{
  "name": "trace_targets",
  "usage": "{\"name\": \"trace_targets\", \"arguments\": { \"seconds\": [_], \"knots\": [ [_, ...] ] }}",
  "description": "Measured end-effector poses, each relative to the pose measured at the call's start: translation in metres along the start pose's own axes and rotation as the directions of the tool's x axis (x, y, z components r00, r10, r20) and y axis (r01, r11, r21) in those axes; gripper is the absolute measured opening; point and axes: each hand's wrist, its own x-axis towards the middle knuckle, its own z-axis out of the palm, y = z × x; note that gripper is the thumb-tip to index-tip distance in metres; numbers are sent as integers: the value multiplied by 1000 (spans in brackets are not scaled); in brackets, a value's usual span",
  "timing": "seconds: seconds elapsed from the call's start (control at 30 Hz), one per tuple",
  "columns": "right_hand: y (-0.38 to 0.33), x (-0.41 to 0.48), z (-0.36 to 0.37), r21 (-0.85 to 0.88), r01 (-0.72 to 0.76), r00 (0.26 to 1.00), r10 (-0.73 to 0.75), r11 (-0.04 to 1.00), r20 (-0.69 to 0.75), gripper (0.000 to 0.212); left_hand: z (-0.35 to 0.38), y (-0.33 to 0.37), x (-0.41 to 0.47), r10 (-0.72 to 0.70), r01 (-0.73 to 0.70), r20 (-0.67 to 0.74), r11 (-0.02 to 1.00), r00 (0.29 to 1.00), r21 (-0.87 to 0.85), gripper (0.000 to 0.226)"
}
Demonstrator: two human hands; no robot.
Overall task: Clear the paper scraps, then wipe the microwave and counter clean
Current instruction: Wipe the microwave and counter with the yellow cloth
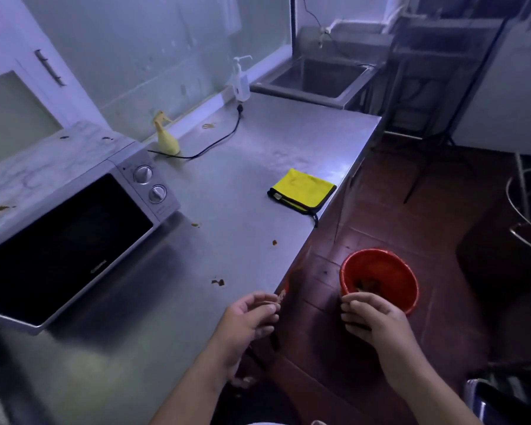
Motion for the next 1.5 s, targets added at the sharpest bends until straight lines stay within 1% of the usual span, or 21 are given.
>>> {"name": "trace_targets", "arguments": {
  "seconds": [0.13,0.27,0.37,0.47,0.53,0.6,0.63,0.67,0.73,0.8,0.87,0.93,1.03,1.1,1.17,1.23,1.3,1.37,1.4,1.43,1.5],
  "knots": [
    [-21,47,-11,-36,2,999,-4,999,-38,17,9,24,73,0,5,-92,998,996,56,15],
    [-53,103,-15,-129,20,999,-26,991,-45,19,18,63,188,57,-31,-124,979,991,202,15],
    [-81,146,-14,-192,15,997,-29,981,-66,20,30,95,284,71,-23,-141,950,988,312,33],
    [-108,181,-8,-255,-7,999,-4,967,-45,23,42,121,366,75,-13,-193,952,978,306,52],
    [-123,203,-4,-257,-26,999,15,966,-46,24,46,132,409,26,60,-246,940,969,335,69],
    [-137,224,-2,-244,-46,997,29,969,-73,21,45,137,443,-24,155,-280,878,960,454,78],
    [-143,233,-3,-240,-53,996,33,969,-86,20,44,138,456,-35,187,-285,830,958,526,75],
    [-148,241,-4,-240,-59,995,37,969,-95,19,44,139,465,-38,208,-288,780,957,590,64],
    [-156,254,-6,-234,-74,993,50,969,-106,18,45,143,474,-34,213,-281,739,959,639,31],
    [-161,267,-9,-220,-100,991,77,970,-112,17,47,147,477,-64,209,-255,777,965,594,14],
    [-166,280,-12,-203,-122,989,101,972,-110,16,50,155,473,-134,220,-210,858,968,463,10],
    [-171,294,-13,-210,-116,991,99,971,-88,16,58,170,460,-169,206,-143,932,975,298,12],
    [-181,316,-8,-244,-86,996,89,966,3,12,83,196,418,-86,97,-71,981,994,168,19],
    [-187,327,-1,-215,-112,985,137,970,107,20,103,209,380,17,-11,-50,993,999,121,19],
    [-193,333,6,-108,-207,950,226,972,214,52,124,218,336,113,-108,-49,989,992,99,21],
    [-199,337,9,-4,-333,886,314,943,342,90,143,220,292,171,-164,-71,982,983,95,21],
    [-201,341,7,19,-483,767,412,876,492,103,163,216,254,214,-199,-112,971,970,129,28],
    [-198,337,7,32,-628,570,431,778,700,94,185,202,227,255,-219,-129,945,958,242,30],
    [-195,331,9,56,-682,507,416,730,755,82,195,192,218,263,-215,-119,925,957,312,27],
    [-189,324,11,78,-723,480,418,687,772,66,205,182,209,257,-200,-111,908,960,367,28],
    [-174,312,11,47,-747,459,463,663,758,55,217,160,193,222,-147,-134,893,966,425,33]
  ]
}}
